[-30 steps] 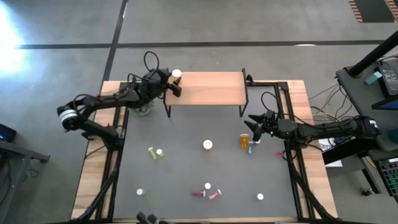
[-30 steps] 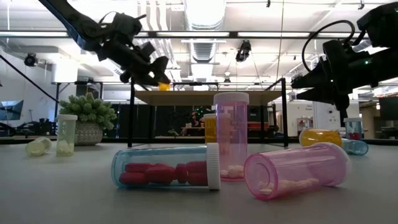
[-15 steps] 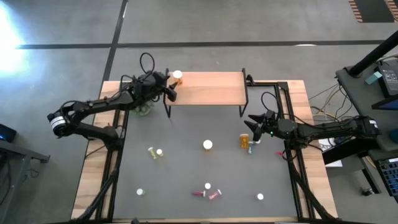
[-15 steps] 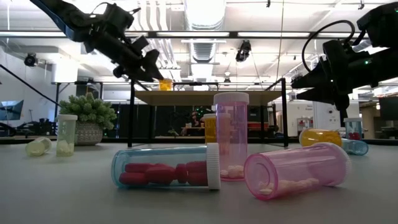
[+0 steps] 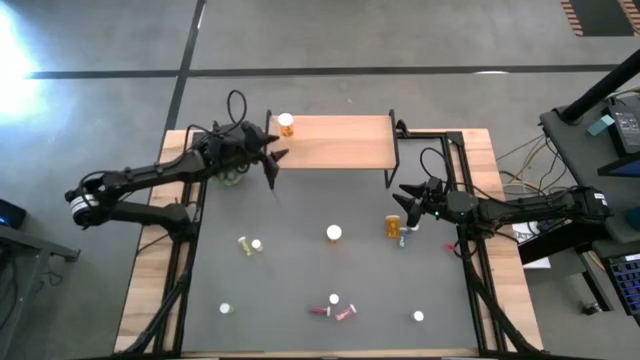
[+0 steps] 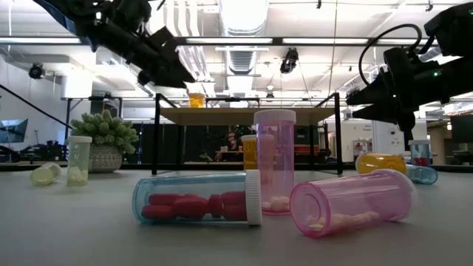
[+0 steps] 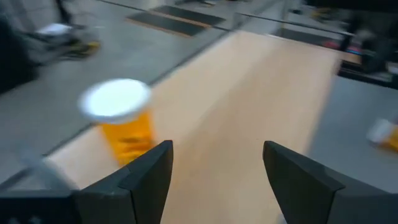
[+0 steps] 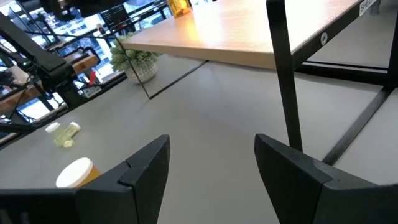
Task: Pick and place medicine bottles onto shelf by color
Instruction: Put the top yellow pill bottle to the right of the orange pill bottle on the shelf
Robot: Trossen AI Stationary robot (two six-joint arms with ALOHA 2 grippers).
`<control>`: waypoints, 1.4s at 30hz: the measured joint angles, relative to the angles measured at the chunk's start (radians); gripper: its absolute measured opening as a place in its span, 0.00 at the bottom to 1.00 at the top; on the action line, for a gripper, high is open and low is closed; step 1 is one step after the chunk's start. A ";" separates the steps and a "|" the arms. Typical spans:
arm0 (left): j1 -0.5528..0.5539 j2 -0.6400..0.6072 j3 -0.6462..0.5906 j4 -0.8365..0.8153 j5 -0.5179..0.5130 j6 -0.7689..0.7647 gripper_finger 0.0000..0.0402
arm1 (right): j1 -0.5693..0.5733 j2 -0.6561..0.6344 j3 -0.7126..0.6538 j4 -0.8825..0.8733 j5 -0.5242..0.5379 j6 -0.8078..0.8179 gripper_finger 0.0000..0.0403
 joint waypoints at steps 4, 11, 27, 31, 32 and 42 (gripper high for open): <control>-0.022 -0.001 0.000 -0.006 0.129 -0.013 0.58 | 0.000 0.000 0.000 0.000 0.000 0.000 0.56; -0.186 -0.002 0.000 -0.022 0.133 -0.300 0.58 | 0.000 0.000 0.000 0.000 0.000 0.000 0.56; -0.693 0.101 0.034 -0.032 -0.408 -0.600 0.58 | 0.000 0.000 0.000 0.000 0.000 0.000 0.56; -0.751 0.139 0.038 -0.078 -0.423 -0.764 0.58 | 0.000 0.000 0.000 0.000 0.000 0.000 0.56; -0.761 0.148 0.044 -0.097 -0.421 -0.805 0.58 | 0.000 0.000 0.000 0.000 0.000 0.000 0.56; -0.781 0.158 0.160 -0.508 -0.196 -1.217 0.58 | 0.000 0.000 0.000 0.000 0.000 0.000 0.56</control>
